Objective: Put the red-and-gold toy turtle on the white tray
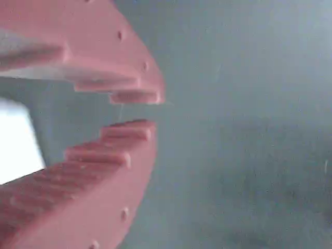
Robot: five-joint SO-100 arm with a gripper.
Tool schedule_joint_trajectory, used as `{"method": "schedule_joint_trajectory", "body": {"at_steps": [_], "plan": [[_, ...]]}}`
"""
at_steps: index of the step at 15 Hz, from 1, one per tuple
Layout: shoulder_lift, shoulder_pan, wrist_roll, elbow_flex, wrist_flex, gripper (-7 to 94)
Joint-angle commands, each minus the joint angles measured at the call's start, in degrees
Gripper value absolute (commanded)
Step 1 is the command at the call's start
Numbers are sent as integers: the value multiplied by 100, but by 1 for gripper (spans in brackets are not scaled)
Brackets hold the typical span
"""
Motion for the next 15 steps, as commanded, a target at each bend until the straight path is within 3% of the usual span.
{"method": "schedule_joint_trajectory", "body": {"at_steps": [1,6,11,15], "plan": [[-1723,-114,-765,-2136,352,0],[-4140,-439,-1978,-4649,1081,0],[-6592,-1266,-2259,-7400,2848,0],[-7181,-1978,-2303,-7928,3252,1]]}}
